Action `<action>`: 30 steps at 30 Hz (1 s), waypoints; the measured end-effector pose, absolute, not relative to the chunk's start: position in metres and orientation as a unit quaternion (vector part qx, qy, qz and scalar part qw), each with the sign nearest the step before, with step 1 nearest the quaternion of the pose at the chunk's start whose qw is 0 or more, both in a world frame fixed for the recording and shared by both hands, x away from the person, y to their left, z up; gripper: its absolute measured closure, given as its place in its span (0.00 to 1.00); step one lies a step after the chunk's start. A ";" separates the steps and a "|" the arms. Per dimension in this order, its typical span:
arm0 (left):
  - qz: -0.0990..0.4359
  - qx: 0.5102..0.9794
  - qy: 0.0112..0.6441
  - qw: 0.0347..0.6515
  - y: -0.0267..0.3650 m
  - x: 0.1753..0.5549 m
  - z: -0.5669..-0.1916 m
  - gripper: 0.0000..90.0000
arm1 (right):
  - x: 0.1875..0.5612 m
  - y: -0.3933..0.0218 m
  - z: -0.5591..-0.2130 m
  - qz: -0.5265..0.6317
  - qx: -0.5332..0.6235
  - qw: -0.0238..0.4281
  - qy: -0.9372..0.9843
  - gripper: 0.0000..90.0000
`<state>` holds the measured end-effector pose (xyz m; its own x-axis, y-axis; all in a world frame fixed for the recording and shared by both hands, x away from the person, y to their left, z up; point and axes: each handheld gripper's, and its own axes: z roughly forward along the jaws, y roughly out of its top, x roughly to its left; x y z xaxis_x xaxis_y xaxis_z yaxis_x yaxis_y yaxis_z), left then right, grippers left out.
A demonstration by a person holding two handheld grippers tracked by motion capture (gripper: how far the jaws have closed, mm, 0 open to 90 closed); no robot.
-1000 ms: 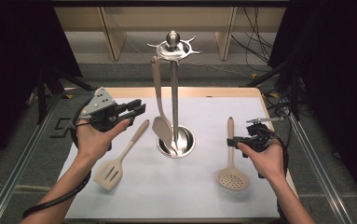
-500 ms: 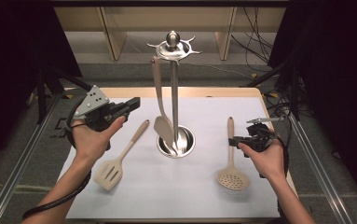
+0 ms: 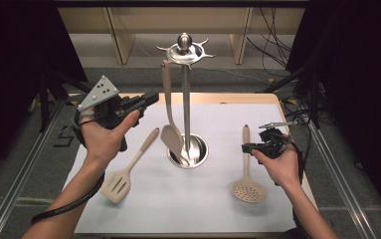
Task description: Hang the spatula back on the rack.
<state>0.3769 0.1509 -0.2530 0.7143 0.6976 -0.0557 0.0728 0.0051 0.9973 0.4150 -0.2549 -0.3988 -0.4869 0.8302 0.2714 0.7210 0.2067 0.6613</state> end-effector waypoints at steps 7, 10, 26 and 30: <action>0.247 0.651 0.281 0.660 0.144 0.382 -0.231 0.99 | 0.410 -0.254 -0.397 0.371 0.510 0.071 0.773 0.91; 0.247 0.650 0.278 0.663 0.139 0.387 -0.224 0.99 | 0.408 -0.256 -0.398 0.368 0.511 0.074 0.773 0.91; 0.259 0.647 0.286 0.658 0.132 0.401 -0.213 0.99 | 0.405 -0.255 -0.395 0.366 0.534 0.062 0.760 0.90; 0.265 0.643 0.293 0.656 0.137 0.404 -0.213 0.99 | 0.408 -0.257 -0.396 0.379 0.508 0.075 0.770 0.90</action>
<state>0.4044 0.1371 -0.2129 0.6878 0.7245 -0.0450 0.0303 0.0333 0.9990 0.4082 -0.2568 -0.3956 -0.4717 0.8396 0.2693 0.7257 0.1962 0.6595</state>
